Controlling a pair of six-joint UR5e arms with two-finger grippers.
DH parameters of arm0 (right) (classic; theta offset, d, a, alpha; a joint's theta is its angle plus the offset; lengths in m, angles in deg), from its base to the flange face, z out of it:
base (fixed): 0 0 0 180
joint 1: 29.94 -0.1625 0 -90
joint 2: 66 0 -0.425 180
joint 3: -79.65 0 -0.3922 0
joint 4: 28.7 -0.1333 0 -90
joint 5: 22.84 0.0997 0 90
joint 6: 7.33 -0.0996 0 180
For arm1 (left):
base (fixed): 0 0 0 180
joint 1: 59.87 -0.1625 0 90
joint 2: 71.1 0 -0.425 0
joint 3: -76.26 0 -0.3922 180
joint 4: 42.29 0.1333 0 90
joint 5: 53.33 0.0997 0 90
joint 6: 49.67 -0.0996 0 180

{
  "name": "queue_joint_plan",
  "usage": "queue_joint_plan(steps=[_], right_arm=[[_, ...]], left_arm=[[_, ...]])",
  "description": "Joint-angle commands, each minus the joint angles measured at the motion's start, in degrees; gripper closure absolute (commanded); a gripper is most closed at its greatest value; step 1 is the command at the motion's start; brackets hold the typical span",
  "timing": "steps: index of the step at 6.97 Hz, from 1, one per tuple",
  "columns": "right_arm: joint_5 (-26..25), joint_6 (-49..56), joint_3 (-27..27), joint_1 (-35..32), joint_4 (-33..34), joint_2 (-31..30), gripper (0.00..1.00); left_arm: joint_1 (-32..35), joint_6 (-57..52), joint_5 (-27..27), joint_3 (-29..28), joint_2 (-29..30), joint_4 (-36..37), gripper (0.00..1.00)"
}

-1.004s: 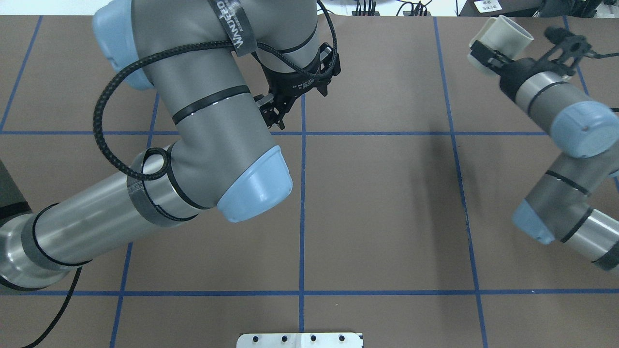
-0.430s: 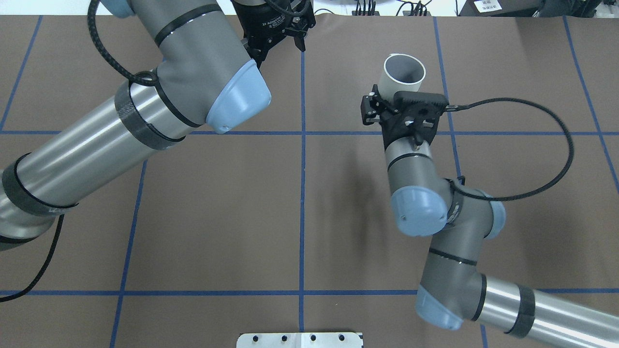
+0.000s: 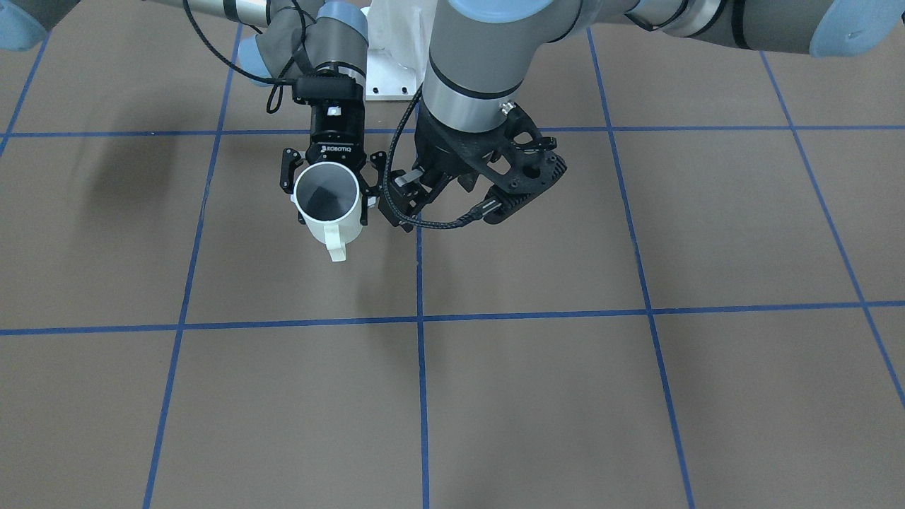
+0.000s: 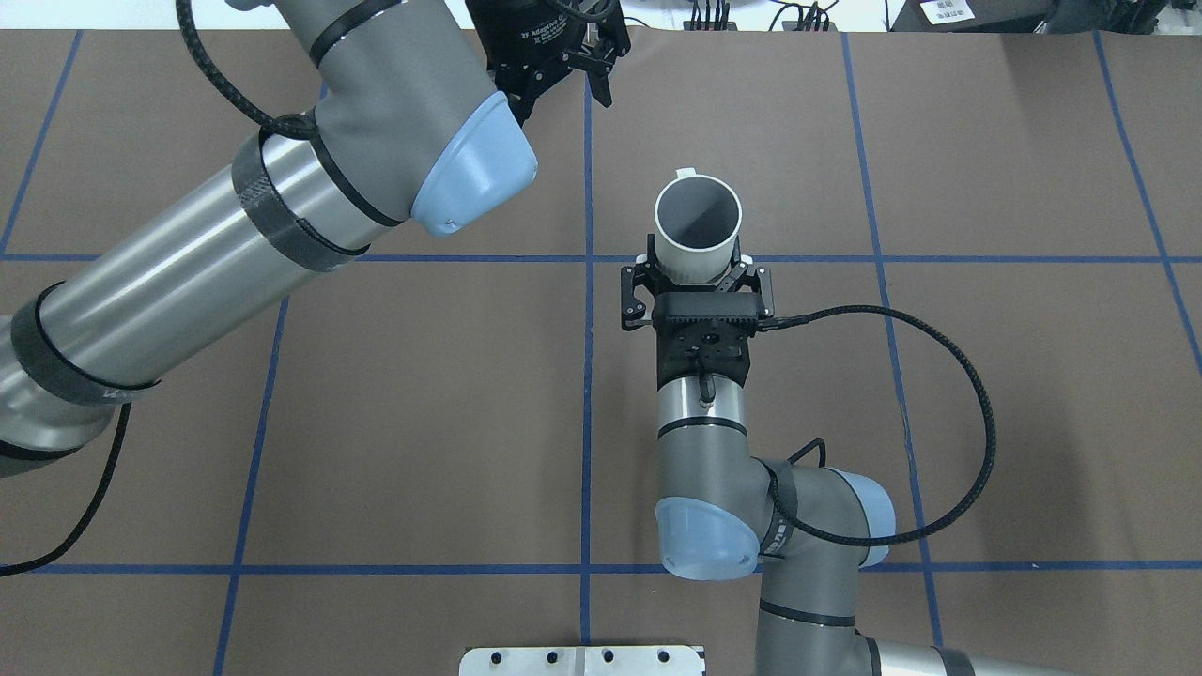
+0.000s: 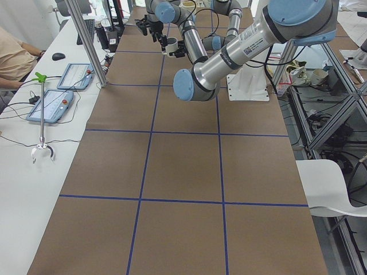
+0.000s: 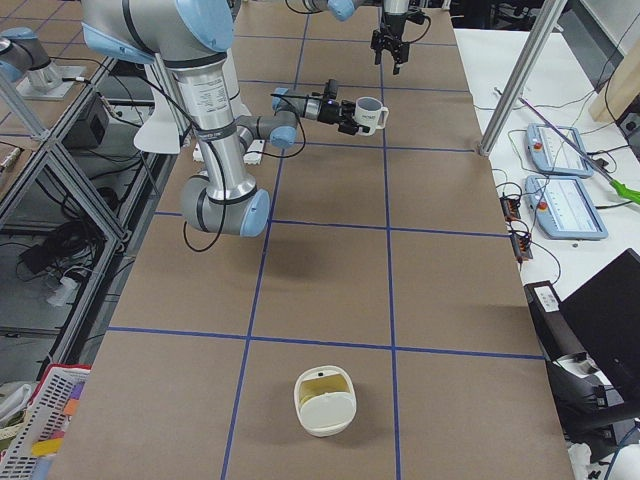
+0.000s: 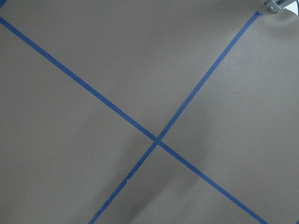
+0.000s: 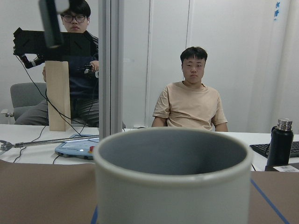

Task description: Left arm hands cup to right arm to dump lemon

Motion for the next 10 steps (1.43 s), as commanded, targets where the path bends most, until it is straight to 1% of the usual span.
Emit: queue_joint_plan(steps=[1,2,3,4,5,6,8,10], right_arm=[[-3.7,-0.7,4.2,1.8,0.5,3.7,0.87],[-3.7,-0.7,4.2,1.8,0.4,3.8,0.86],[-3.6,-0.8,4.2,1.7,0.3,4.3,0.85],[-3.4,-0.8,3.8,1.5,0.2,4.4,0.84],[-3.1,-0.8,2.9,1.4,0.1,4.4,0.84],[-2.9,-0.7,0.9,1.1,0.1,4.2,0.82],[-2.2,-0.7,0.8,0.6,0.1,4.0,0.82],[-1.4,-0.7,0.8,0.1,0.1,3.9,0.82]], left_arm=[[-2.9,0.0,-1.0,0.5,3.3,5.5,0.08],[-3.8,0.0,-0.8,0.4,4.8,7.5,0.11],[-5.0,0.0,0.0,0.5,4.7,7.6,0.19],[-5.6,0.0,1.8,0.6,4.8,7.9,0.32],[-5.7,0.0,1.8,0.7,4.7,8.2,0.33],[-5.7,0.0,2.6,0.7,4.7,8.2,0.33],[-5.8,0.0,2.7,0.7,4.2,8.2,0.39],[-6.6,0.0,2.8,0.7,4.5,8.2,0.39]])
